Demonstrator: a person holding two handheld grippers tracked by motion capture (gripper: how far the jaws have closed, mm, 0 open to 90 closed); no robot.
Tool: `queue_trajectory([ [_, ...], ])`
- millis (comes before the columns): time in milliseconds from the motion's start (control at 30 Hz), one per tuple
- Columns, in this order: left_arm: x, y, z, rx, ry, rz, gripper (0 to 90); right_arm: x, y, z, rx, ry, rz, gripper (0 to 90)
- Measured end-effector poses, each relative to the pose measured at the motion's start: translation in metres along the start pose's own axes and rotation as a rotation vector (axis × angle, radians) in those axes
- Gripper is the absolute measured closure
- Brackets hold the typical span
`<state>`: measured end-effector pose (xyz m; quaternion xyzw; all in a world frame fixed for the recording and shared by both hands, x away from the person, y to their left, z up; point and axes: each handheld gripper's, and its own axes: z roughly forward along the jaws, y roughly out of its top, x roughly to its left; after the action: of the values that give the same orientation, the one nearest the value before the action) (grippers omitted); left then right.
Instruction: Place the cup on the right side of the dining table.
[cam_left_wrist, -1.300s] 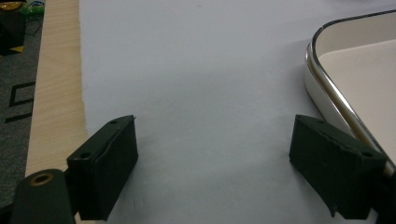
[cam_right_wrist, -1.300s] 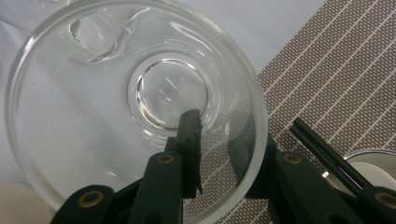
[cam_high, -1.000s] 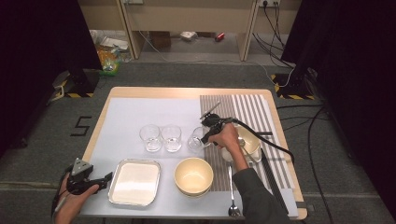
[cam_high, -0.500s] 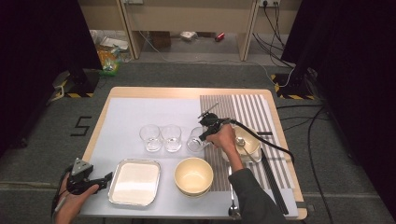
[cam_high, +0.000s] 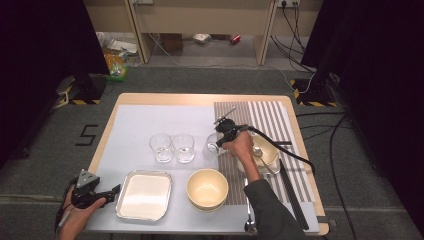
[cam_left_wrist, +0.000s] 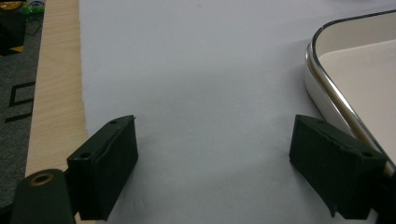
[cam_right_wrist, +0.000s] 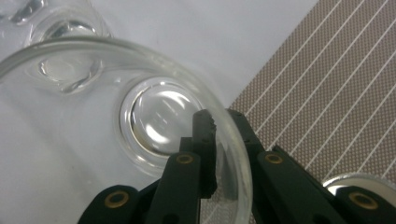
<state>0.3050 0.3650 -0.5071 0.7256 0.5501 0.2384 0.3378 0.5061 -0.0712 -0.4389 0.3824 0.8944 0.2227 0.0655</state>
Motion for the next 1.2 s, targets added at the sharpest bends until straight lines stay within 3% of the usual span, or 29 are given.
queue_trajectory([
  [233, 0.000, 0.000, 0.000, 0.000, 0.000, 0.000, 14.5, -0.006, -0.006, 0.001, -0.007, 0.051, 0.064, 83.3],
  [500, 0.000, 0.000, 0.000, 0.000, 0.000, 0.000, 14.5, -0.008, -0.005, 0.003, 0.011, 0.070, 0.110, 83.7],
  [700, 0.001, 0.000, -0.001, 0.009, -0.005, 0.001, 14.5, -0.010, -0.007, 0.003, -0.004, 0.099, 0.153, 84.9],
  [1000, 0.000, 0.000, 0.000, 0.001, -0.001, 0.000, 14.5, -0.021, -0.020, 0.003, -0.080, 0.163, 0.231, 85.1],
  [1200, 0.000, 0.000, 0.000, 0.003, -0.002, 0.002, 14.5, -0.023, -0.023, 0.003, -0.106, 0.178, 0.266, 85.2],
])
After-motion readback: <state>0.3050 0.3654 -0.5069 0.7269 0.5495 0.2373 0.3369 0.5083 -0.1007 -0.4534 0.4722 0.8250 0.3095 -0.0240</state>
